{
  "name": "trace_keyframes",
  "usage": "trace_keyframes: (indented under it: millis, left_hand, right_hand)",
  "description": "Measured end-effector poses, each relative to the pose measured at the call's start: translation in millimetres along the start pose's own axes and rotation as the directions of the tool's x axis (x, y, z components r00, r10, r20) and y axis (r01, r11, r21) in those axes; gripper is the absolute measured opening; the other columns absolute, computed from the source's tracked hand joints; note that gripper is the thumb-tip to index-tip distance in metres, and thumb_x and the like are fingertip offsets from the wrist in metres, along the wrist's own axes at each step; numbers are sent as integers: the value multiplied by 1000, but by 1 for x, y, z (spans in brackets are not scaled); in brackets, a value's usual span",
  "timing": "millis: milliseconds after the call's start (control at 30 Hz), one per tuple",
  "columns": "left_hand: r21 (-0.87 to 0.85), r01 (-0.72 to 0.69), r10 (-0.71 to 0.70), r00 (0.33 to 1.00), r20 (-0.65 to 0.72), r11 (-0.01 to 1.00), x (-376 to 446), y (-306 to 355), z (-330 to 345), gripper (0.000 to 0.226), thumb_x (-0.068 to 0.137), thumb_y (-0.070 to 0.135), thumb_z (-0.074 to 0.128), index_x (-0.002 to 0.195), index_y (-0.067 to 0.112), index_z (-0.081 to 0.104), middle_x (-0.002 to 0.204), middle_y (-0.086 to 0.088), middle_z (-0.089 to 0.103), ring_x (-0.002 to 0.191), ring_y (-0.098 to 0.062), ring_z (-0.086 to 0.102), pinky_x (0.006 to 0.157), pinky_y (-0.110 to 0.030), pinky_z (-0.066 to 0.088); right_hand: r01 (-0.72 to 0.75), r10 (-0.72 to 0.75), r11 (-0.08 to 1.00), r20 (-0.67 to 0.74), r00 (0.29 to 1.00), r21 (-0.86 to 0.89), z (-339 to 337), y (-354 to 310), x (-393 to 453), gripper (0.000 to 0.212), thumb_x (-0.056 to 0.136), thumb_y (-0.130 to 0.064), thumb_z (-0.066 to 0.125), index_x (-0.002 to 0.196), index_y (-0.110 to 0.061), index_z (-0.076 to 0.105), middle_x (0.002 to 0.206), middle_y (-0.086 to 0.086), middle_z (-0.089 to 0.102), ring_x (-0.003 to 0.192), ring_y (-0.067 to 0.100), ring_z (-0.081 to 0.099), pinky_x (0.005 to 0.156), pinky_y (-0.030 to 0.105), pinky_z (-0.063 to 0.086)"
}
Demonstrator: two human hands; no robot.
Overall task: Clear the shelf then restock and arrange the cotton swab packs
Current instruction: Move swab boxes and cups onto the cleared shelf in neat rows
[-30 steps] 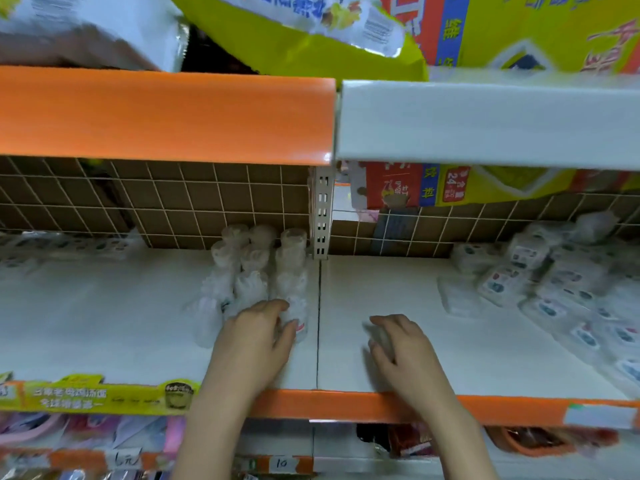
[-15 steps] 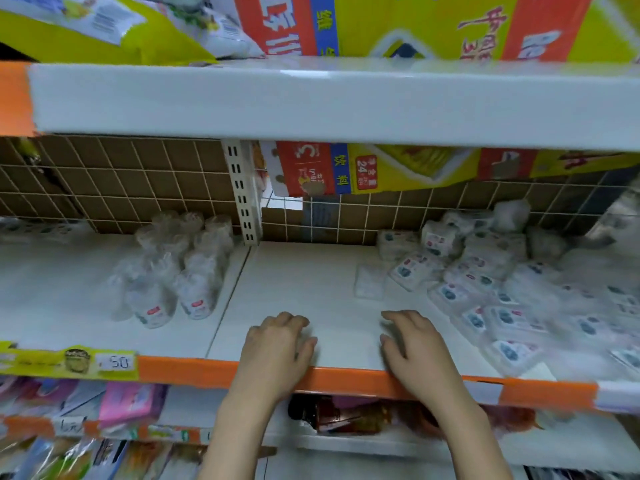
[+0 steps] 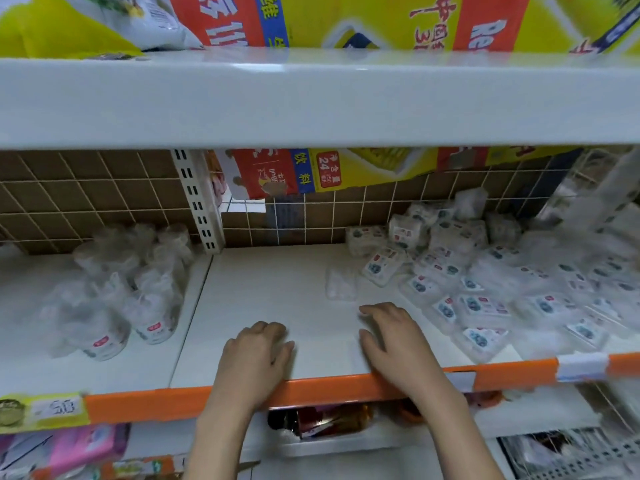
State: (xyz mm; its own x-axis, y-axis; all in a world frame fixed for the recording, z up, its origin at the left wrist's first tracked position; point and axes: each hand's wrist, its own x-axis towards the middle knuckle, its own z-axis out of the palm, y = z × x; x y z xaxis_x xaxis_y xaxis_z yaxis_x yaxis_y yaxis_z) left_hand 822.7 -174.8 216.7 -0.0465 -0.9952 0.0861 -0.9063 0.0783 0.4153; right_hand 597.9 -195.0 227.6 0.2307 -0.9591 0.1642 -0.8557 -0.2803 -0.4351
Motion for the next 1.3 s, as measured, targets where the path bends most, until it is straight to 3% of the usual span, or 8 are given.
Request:
trace_keyframes:
  millis: [233,500,600,733,933,1200,1300]
  left_hand:
    - [-24,35,-36,999,-11,999,13,9,7,33,93,38,50,121,24,59,115,1,62,105,-21,57,86,-32,45]
    - [-42,101,-104,992,-75,994,26,77,29,32,90,35,51,117,21,61,113,-3,63,103,-26,58,84,-33,45]
    - [-50,137,-141,985,-101,989,26,121,43,50,80,46,39,113,19,64,108,-6,65,99,-29,60,80,-36,48]
    - [-71,135,-141,986,-87,988,24,182,68,75,70,60,23,116,16,63,110,-6,66,101,-28,60,83,-36,48]
    - [-42,148,-151,986,-77,988,25,244,94,36,91,36,52,120,18,61,111,-4,64,98,-25,60,81,-34,47]
    - [-15,110,-111,989,-102,994,35,278,98,32,90,34,55,115,16,63,106,-5,65,95,-28,61,77,-34,46]
    - [-23,76,-78,986,-144,997,43,280,93,48,82,45,42,107,13,67,96,-6,68,87,-30,63,72,-37,50]
  right_hand:
    - [5,-5,1000,-9,1000,-4,-9,15,8,46,87,-32,41,127,-16,55,126,2,56,115,20,50,96,29,37]
    - [56,-49,997,-112,993,54,-60,76,21,44,83,-28,46,121,-11,60,118,10,60,110,28,52,93,33,39]
    - [93,-81,993,-144,986,79,-87,115,20,40,83,-25,49,117,-9,62,114,10,61,106,29,55,91,37,43]
    - [86,-77,994,-119,990,68,-118,173,6,37,91,-24,52,126,-12,56,124,7,56,116,26,49,98,35,38]
    - [59,-50,992,-91,995,108,-147,232,-16,38,91,-19,56,129,-13,54,130,7,54,120,25,47,102,38,38]
    - [24,-12,990,-87,996,141,-157,262,-25,39,91,-17,55,130,-14,53,132,4,52,122,21,44,103,33,35]
    - [1,13,990,-99,995,141,-157,264,-24,38,91,-17,55,129,-14,54,130,4,52,120,23,45,102,34,36]
